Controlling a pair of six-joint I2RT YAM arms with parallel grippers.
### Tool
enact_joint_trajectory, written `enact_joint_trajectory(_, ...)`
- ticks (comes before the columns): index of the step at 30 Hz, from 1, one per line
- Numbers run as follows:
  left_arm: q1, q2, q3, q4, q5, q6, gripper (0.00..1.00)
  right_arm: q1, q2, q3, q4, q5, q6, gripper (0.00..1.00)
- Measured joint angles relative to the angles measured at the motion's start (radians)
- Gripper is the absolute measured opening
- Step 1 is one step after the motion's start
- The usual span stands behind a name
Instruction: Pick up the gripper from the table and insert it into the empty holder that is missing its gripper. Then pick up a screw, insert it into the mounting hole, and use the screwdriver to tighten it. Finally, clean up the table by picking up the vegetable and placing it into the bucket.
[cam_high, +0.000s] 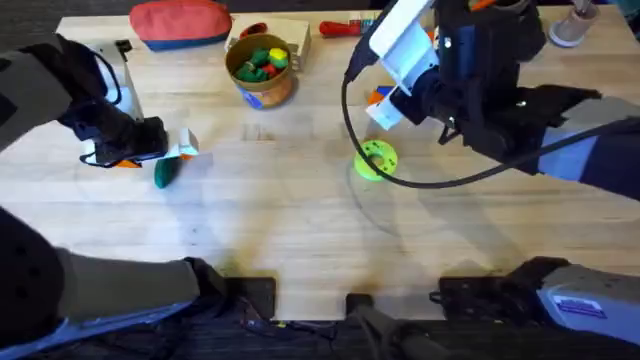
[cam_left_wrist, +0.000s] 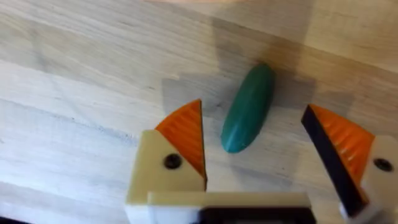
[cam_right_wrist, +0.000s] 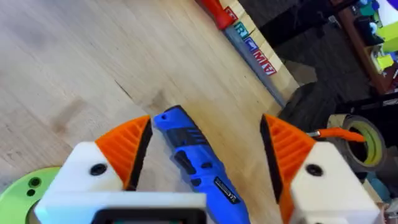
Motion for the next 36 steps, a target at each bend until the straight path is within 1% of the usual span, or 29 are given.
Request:
enact_joint_trajectory(3, 0.0, 0.035, 0.0, 0.013, 0.011, 0.009, 0.826, 0.0, 0.0, 0.0, 0.0, 0.0, 0.0, 0.991)
enact_joint_trajectory(9, 0.0, 0.078, 0.001, 0.011, 0.035, 0.017, 0.439, 0.0, 0.0, 0.0, 0.0, 0.0, 0.0, 0.991)
enact_joint_trajectory(10, 0.0, 0.078, 0.002, 0.013, 0.038, 0.016, 0.338, 0.0, 0.0, 0.0, 0.0, 0.0, 0.0, 0.991)
enact_joint_trajectory(11, 0.0, 0.078, 0.003, 0.015, 0.04, 0.016, 0.199, 0.0, 0.0, 0.0, 0.0, 0.0, 0.0, 0.992)
enact_joint_trajectory(12, 0.0, 0.078, 0.005, 0.015, 0.044, 0.02, 0.083, 0.0, 0.0, 0.0, -0.001, 0.0, 0.0, 0.991)
enact_joint_trajectory(13, 0.0, 0.078, 0.006, 0.015, 0.044, 0.021, 0.031, 0.0, 0.0, 0.0, -0.003, 0.0, 0.0, 0.991)
enact_joint_trajectory(14, 0.0, 0.078, 0.006, 0.017, 0.045, 0.022, 0.018, 0.0, 0.0, 0.0, -0.006, 0.0, 0.0, 0.991)
enact_joint_trajectory(19, -0.001, 0.077, 0.009, 0.036, 0.051, 0.023, 0.023, 0.0, 0.0, 0.0, -0.021, 0.0, 0.0, 0.991)
enact_joint_trajectory(21, -0.008, 0.072, 0.02, 0.025, 0.058, 0.023, 0.023, 0.0, 0.0, 0.0, -0.027, 0.0, 0.0, 0.992)
enact_joint_trajectory(23, -0.029, 0.059, 0.04, 0.007, 0.062, 0.023, 0.023, 0.0, 0.0, 0.0, -0.03, 0.0, 0.0, 0.99)
enact_joint_trajectory(25, -0.074, 0.029, 0.077, 0.004, 0.068, 0.022, 0.022, 0.0, 0.0, 0.0, -0.03, 0.0, 0.0, 0.99)
enact_joint_trajectory(27, -0.129, -0.003, 0.115, 0.029, 0.085, 0.022, 0.022, 0.0, 0.0, 0.0, -0.03, 0.0, 0.0, 0.99)
enact_joint_trajectory(30, -0.231, -0.057, 0.168, 0.144, 0.133, 0.003, 0.022, 0.0, 0.0, 0.0, -0.03, 0.0, 0.0, 0.991)
enact_joint_trajectory(32, -0.299, -0.08, 0.186, 0.255, 0.163, -0.037, 0.022, 0.0, 0.0, 0.0, -0.031, 0.0, 0.0, 0.992)
enact_joint_trajectory(34, -0.355, -0.088, 0.192, 0.351, 0.183, -0.093, 0.022, 0.0, 0.0, 0.0, -0.033, 0.0, 0.0, 0.991)
enact_joint_trajectory(36, -0.4, -0.083, 0.193, 0.427, 0.197, -0.153, 0.022, 0.0, 0.0, 0.0, -0.041, 0.0, 0.0, 0.992)
